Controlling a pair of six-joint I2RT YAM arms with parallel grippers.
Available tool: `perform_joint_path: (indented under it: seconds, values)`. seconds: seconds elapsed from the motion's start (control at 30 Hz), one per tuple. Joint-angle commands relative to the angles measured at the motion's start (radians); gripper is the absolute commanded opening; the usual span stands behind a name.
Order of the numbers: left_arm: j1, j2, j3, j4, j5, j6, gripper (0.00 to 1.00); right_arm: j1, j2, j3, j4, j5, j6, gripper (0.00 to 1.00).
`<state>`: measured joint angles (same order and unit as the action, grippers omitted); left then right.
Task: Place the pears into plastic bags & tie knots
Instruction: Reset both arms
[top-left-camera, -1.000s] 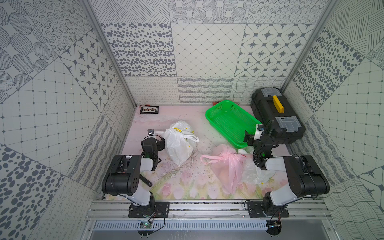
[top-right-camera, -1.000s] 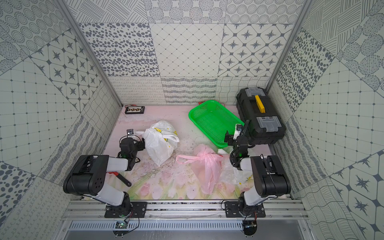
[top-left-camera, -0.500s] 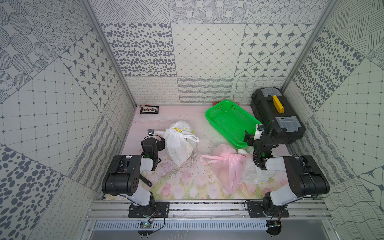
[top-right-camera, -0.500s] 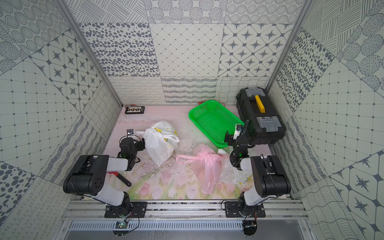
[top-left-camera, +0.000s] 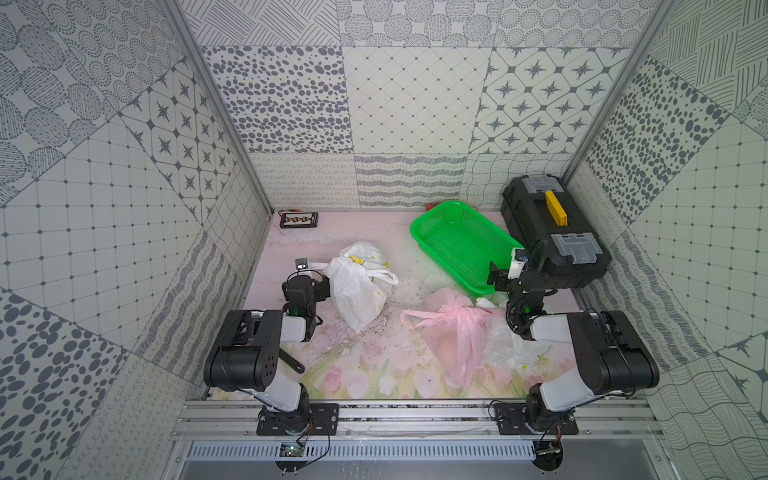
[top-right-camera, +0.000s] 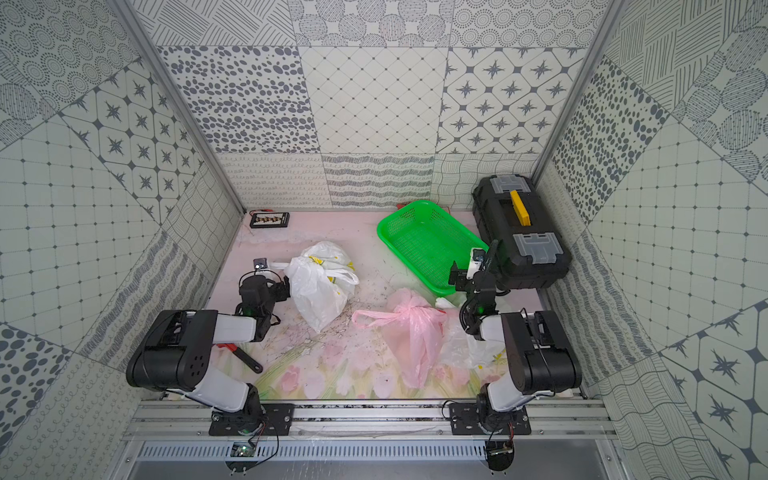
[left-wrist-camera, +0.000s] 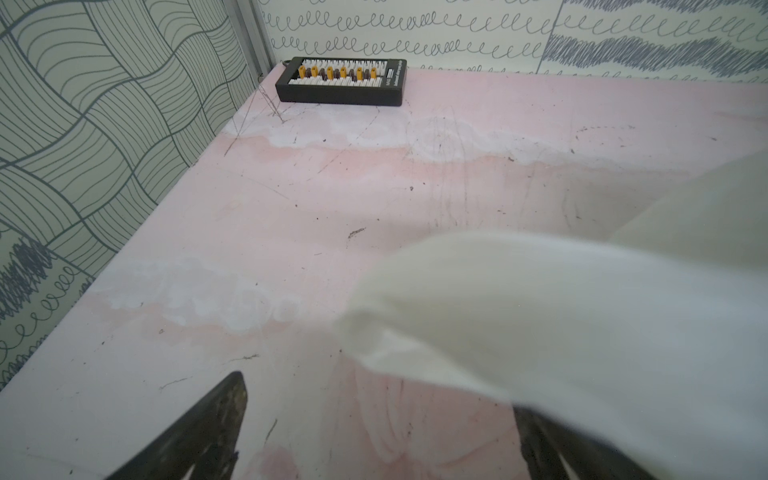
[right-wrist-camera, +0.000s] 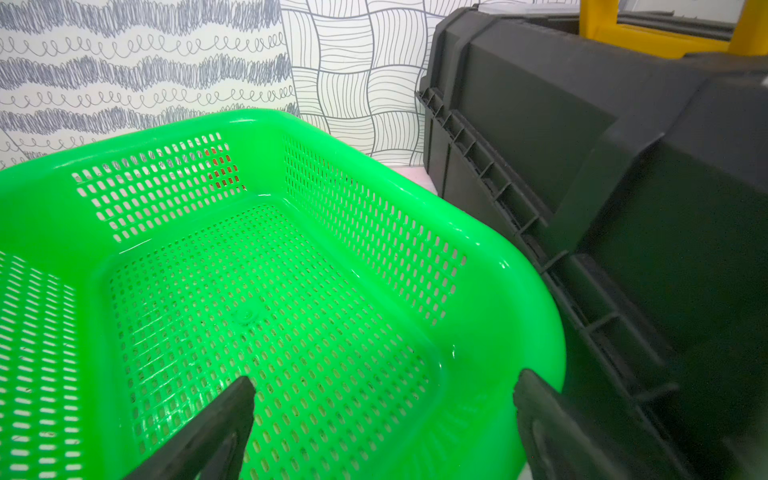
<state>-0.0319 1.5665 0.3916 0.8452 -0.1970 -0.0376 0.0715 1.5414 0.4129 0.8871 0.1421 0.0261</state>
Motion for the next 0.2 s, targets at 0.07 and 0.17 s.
perform_joint_path:
  seconds: [0.07, 0.17]
  values:
    - [-0.010, 0.007, 0.011, 0.015, -0.024, 0.018, 0.99, -0.007, 0.014, -0.007, -0.035, -0.004, 0.011, 0.98]
    - [-0.009, 0.006, 0.011, 0.016, -0.024, 0.018, 0.99, -0.007, 0.014, -0.008, -0.036, -0.004, 0.012, 0.98]
